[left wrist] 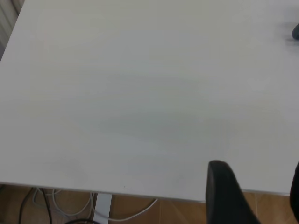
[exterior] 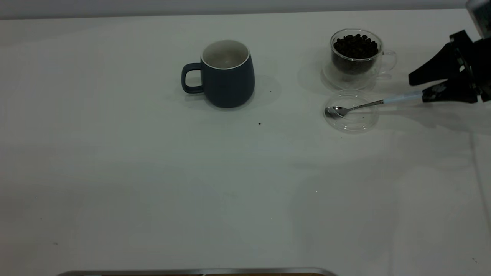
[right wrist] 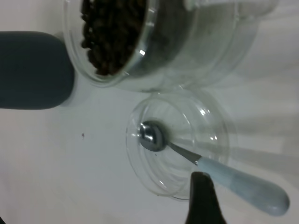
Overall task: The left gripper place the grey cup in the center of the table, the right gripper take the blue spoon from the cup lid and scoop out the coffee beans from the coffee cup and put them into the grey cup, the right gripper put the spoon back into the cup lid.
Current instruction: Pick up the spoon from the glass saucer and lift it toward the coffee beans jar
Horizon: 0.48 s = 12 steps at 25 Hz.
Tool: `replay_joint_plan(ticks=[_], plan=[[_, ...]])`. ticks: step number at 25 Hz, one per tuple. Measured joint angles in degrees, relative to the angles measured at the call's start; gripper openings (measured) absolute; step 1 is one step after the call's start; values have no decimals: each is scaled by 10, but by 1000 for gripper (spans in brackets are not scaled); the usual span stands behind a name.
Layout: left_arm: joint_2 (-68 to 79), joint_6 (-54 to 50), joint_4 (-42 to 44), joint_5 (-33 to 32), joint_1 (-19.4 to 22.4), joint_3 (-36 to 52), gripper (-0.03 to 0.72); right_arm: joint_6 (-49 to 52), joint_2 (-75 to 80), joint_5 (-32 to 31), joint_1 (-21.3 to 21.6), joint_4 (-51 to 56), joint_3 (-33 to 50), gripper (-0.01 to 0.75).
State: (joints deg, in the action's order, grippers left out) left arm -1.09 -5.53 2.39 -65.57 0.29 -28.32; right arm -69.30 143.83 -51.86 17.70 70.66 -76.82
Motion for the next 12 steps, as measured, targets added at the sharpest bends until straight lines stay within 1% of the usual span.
replay_joint_plan(ticks=[12], plan=[[0,0,0,0,0,0,408,-23,12,-25,0,26,0,542]])
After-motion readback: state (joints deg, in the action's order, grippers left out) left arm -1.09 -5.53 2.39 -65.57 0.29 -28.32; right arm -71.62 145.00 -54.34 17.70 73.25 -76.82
